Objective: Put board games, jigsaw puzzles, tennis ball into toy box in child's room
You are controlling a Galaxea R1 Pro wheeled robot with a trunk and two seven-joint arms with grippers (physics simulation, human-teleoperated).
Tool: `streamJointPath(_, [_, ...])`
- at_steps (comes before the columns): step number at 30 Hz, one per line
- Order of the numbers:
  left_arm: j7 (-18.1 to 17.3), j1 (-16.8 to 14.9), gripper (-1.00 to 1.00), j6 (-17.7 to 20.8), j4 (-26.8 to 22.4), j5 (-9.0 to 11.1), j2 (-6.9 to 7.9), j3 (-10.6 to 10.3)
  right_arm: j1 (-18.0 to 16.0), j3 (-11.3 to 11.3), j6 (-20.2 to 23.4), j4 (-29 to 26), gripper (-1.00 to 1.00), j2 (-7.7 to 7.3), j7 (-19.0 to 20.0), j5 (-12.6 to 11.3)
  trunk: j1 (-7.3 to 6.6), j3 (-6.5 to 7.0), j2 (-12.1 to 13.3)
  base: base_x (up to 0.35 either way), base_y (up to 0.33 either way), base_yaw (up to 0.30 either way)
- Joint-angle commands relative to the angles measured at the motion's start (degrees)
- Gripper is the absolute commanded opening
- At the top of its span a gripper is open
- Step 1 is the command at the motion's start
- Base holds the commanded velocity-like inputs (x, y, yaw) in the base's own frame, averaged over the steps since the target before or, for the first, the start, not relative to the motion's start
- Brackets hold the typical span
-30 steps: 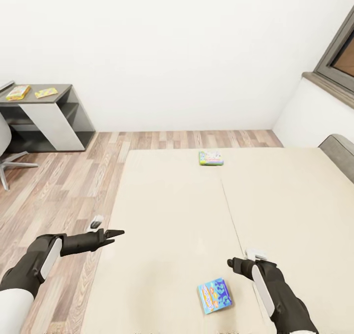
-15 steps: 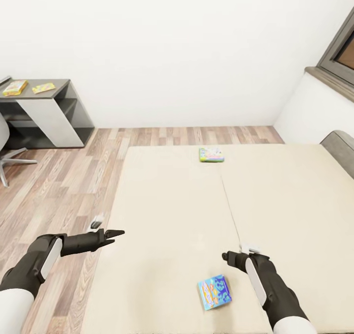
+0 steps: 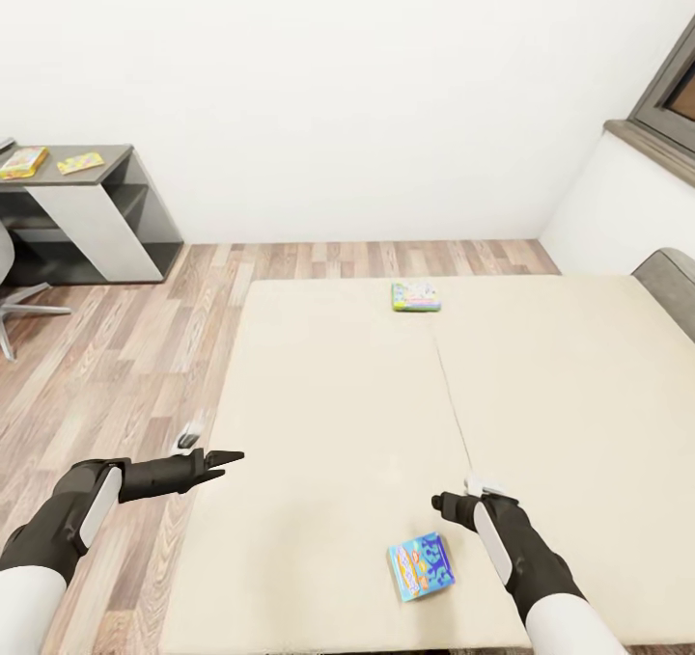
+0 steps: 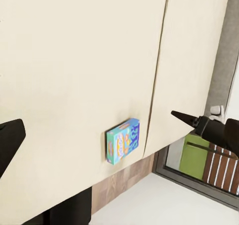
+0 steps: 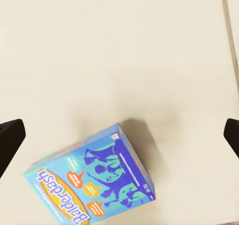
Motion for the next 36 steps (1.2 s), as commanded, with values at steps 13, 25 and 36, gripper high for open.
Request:
streamJointPath(13, [-0.3, 0.0, 1.0, 0.2, 0.0, 0.0, 0.02, 0.1, -1.0, -0.1, 0.0, 0.9, 1.0, 0.12, -0.5, -0.6, 0.03, -1.3, -0.1, 0.0, 0.0, 0.0])
streamJointPath(25, [-0.4, 0.0, 1.0, 0.2, 0.0, 0.0, 0.07, 0.1, -2.4, -0.1, -2.3, 4.3, 1.0, 0.03, -0.5, -0.5, 0.03, -2.43, -0.1, 0.0, 0.0, 0.0])
streamJointPath(36, [-9.0, 0.0, 1.0, 0.5, 0.0, 0.0, 0.56, 0.2, -2.6, -0.1, -2.6, 4.8, 1.0, -0.59, -0.5, -0.5, 0.03, -3.46, -0.1, 0.0, 0.0, 0.0])
